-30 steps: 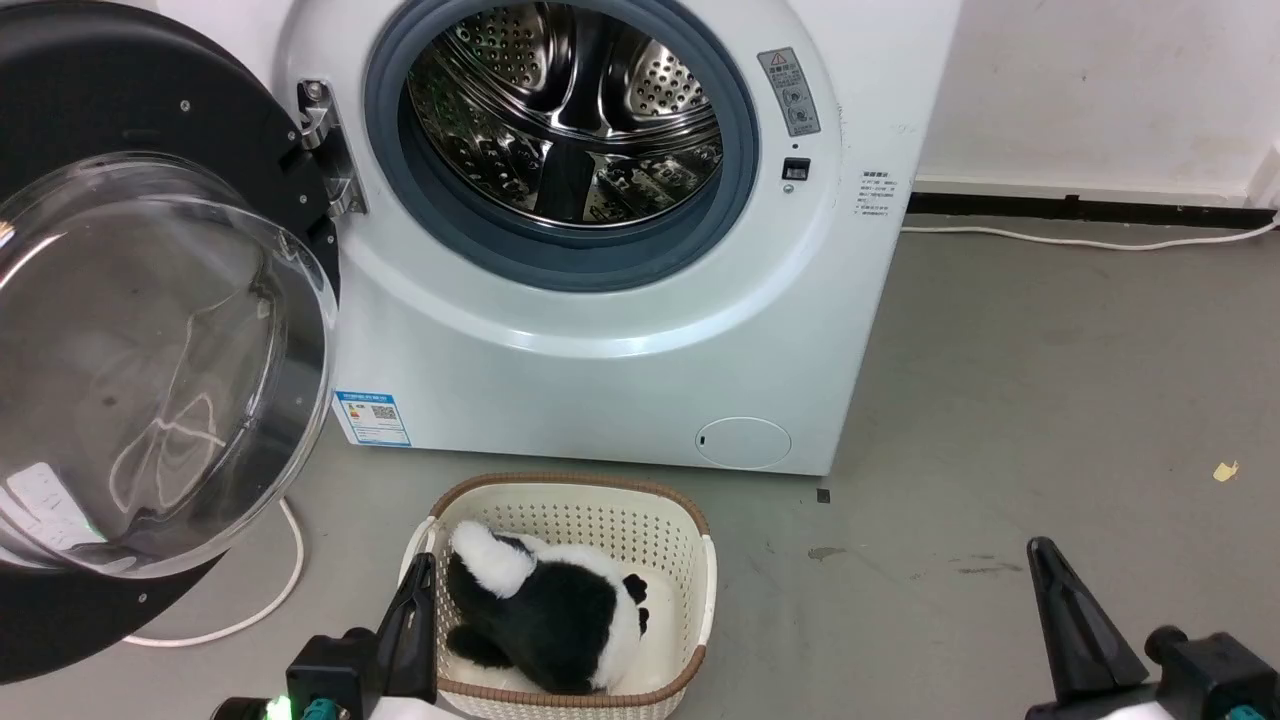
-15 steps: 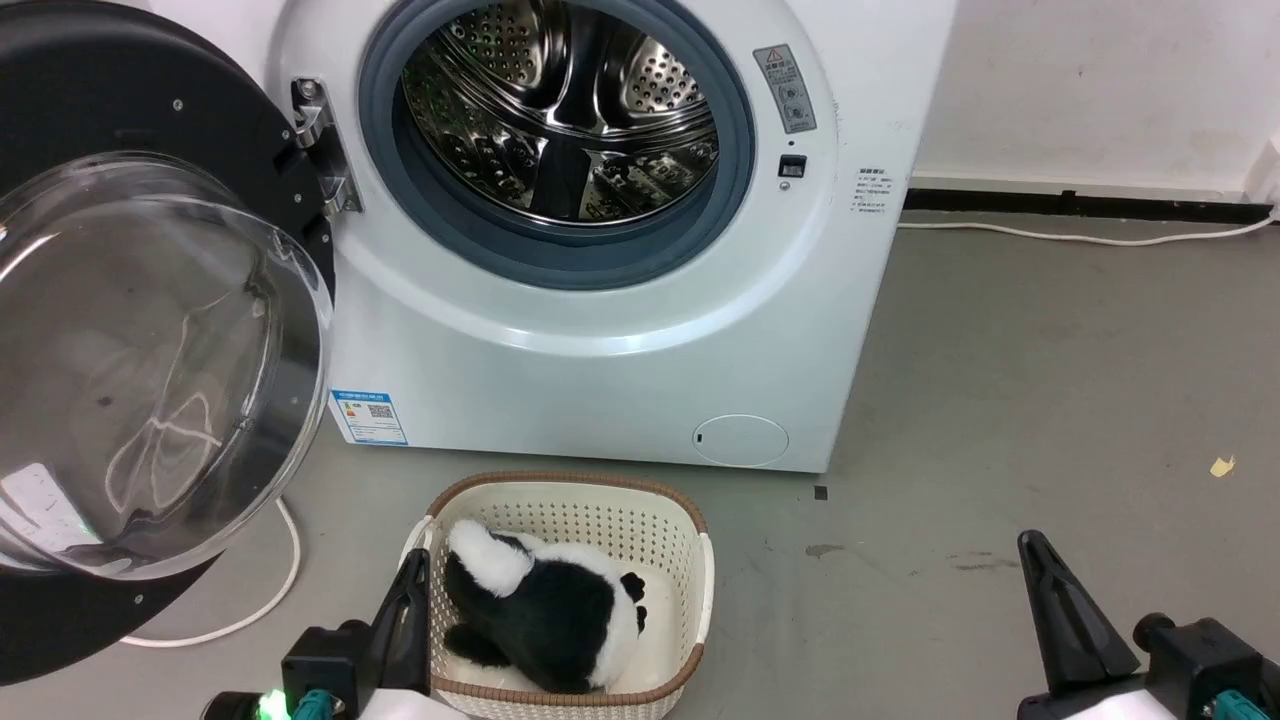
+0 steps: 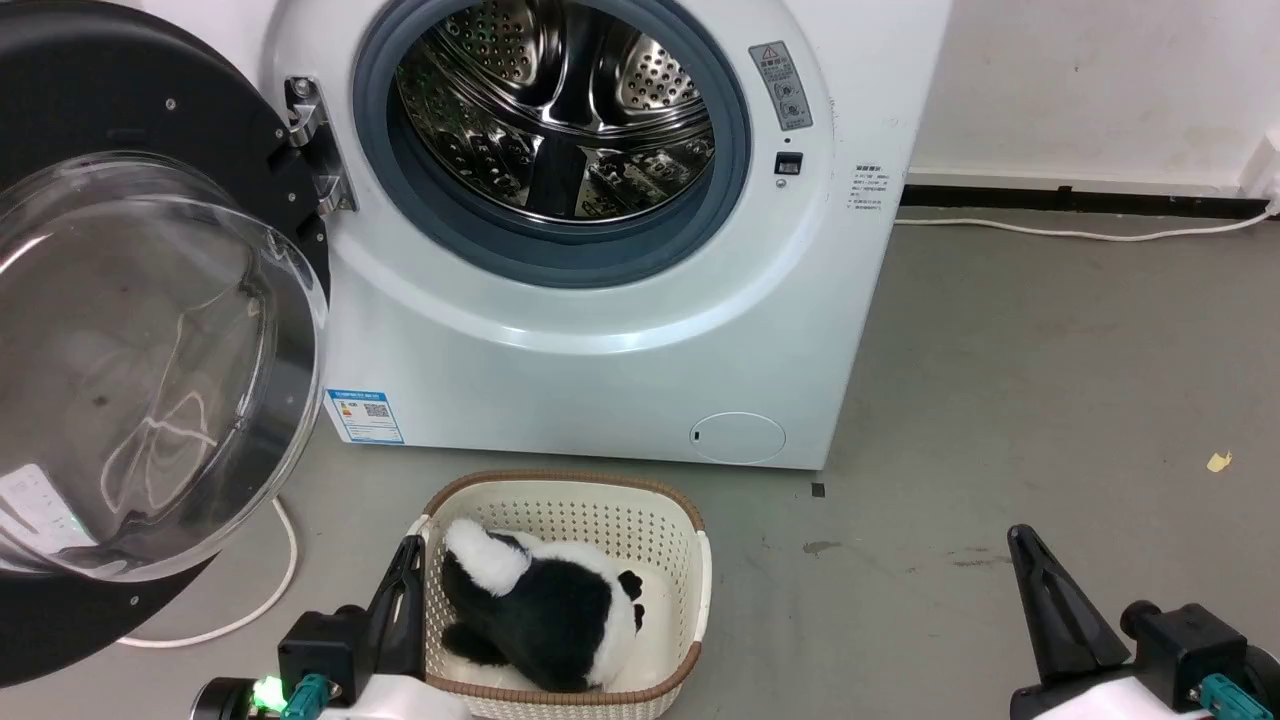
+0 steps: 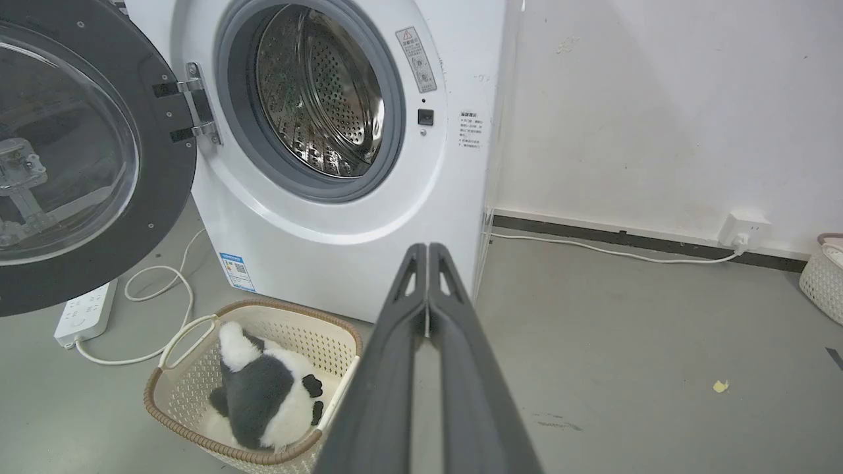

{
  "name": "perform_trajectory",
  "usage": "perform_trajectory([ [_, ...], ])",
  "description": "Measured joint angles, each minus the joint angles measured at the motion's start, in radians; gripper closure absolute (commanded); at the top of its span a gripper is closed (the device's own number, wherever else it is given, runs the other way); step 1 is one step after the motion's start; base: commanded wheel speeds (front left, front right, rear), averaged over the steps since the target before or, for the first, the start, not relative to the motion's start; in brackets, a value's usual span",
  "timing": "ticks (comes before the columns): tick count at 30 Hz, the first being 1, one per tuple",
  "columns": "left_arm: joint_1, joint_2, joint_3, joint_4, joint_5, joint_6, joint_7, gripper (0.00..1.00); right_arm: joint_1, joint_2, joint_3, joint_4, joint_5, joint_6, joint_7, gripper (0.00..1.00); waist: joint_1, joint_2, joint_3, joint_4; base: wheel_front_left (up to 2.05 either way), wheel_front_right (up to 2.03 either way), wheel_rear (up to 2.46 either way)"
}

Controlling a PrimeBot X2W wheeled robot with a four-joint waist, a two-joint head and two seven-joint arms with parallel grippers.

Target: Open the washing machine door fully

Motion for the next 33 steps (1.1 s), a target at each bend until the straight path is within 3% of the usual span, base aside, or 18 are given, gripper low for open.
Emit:
perform_trajectory([
  [33,-0.012,-0.025,0.055,-0.035,0.055,-0.026,0.072,1.0,-0.04,0.0,0.017,0.008,-0.027,0.0,0.068,1.0,0.0,0.0,0.009,-0.011,0.0,0.0,0.0],
])
